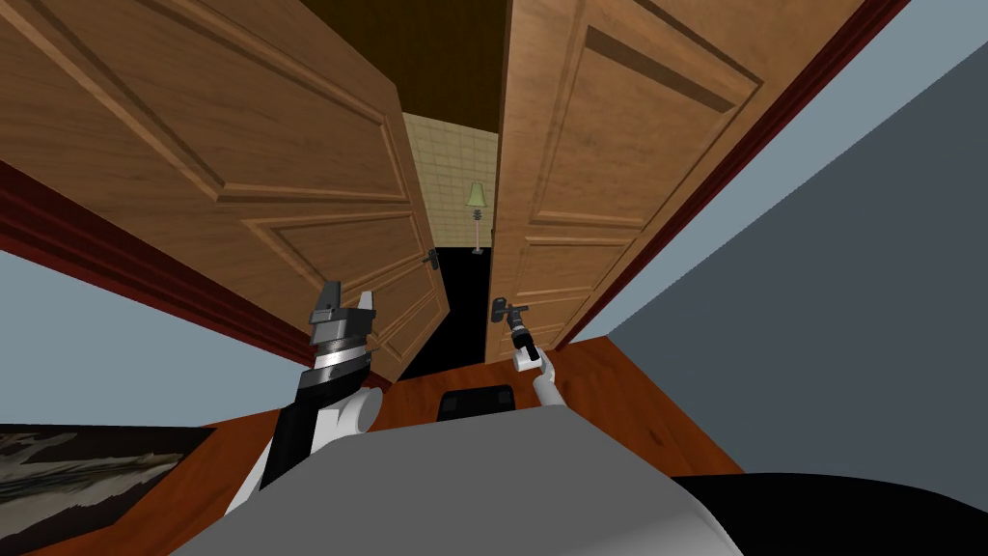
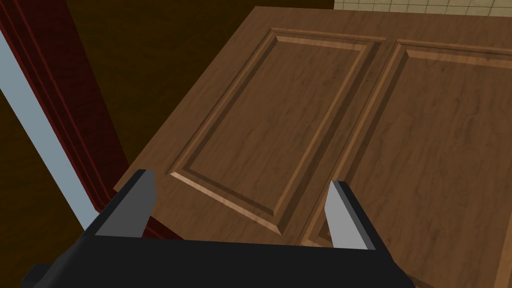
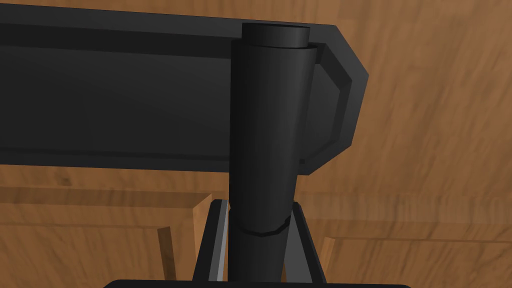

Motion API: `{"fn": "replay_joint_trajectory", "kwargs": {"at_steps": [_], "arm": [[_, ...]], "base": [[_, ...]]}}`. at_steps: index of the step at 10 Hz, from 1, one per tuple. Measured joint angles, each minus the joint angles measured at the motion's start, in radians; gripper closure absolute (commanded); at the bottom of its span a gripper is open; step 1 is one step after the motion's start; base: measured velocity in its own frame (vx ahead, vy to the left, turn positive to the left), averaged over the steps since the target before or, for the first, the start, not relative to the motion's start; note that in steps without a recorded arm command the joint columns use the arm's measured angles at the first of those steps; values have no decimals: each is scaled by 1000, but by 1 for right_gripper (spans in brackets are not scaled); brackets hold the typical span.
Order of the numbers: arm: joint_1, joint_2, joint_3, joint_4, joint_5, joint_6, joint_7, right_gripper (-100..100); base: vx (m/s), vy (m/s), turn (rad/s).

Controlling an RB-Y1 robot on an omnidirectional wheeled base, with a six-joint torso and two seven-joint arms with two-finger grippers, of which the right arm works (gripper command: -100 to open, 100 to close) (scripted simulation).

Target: Push the door open

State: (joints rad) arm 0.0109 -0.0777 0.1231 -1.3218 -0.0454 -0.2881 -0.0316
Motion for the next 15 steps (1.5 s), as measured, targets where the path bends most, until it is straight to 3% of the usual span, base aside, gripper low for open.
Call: {"fn": "replay_joint_trajectory", "kwargs": {"at_steps": [7, 10, 13, 15], "arm": [[1, 4, -21, 14, -1, 11, 8, 100], [-18, 4, -55, 36, -4, -2, 16, 100], [-20, 12, -94, 28, -4, 14, 31, 100], [-30, 8, -115, 42, -8, 8, 32, 100]], "base": [[126, 47, -37], [192, 101, -74], [159, 88, -76], [135, 86, -72]]}}
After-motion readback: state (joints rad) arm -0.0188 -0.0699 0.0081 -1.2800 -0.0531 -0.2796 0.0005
